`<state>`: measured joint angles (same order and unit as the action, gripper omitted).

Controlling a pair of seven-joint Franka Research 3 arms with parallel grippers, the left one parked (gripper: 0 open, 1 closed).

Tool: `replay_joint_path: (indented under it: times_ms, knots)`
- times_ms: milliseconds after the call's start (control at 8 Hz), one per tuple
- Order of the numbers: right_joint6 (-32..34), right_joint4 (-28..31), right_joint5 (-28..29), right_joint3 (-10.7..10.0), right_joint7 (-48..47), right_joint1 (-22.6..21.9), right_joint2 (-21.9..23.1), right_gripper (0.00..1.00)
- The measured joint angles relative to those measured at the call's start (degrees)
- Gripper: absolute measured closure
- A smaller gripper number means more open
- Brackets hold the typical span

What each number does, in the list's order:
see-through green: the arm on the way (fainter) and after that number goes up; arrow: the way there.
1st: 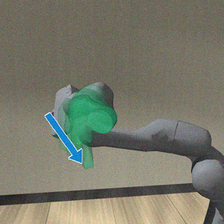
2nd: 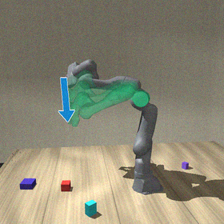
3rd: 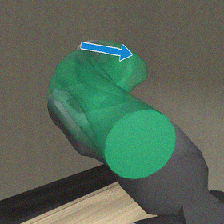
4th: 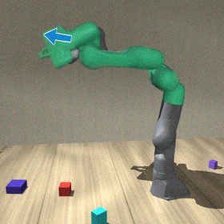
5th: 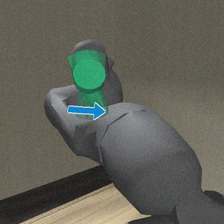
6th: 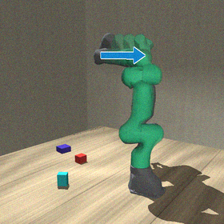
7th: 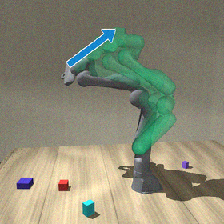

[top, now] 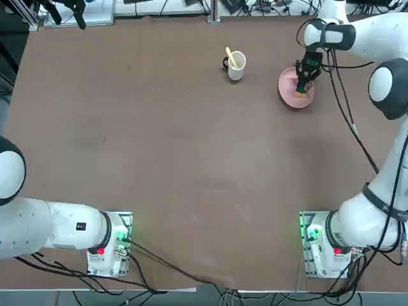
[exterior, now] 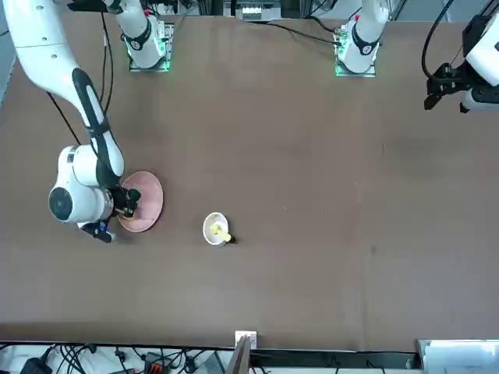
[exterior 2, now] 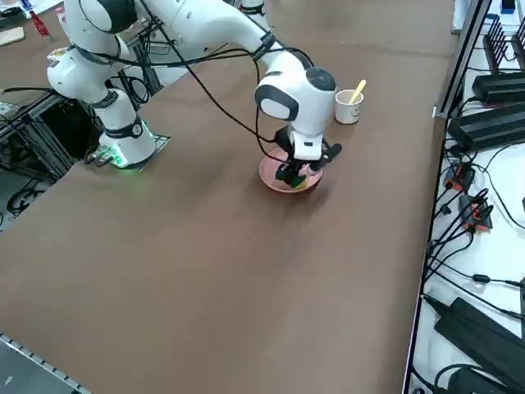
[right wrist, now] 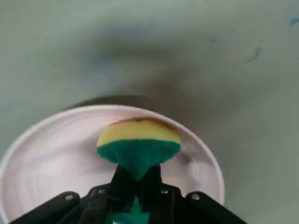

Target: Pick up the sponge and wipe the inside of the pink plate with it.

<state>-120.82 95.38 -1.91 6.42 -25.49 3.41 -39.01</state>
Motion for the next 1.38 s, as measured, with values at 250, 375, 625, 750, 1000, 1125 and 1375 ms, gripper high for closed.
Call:
replay_joint_path:
  times_ms: [250,375,625,750,1000,1125,1375]
  knots:
    - [0.0,-2.3,-0.2,0.0,-4.4,-2.6,-1.3,0.92]
    - [-0.1,-2.6,-0.2,0.0,-6.6,-3.7,-1.5,0.92]
    - [1.1,-2.9,-0.2,0.1,-10.3,-5.0,-1.6,0.92]
    - [3.3,-3.1,-0.2,0.3,-12.0,-5.4,-1.6,0.92]
    - [8.9,-3.2,-0.2,0.4,-14.0,-6.7,-1.6,0.92]
    - [11.0,-3.1,-0.2,0.3,-14.3,-7.1,-1.7,0.92]
    - [12.8,-2.2,-0.6,-0.1,-14.3,-7.1,-1.3,0.92]
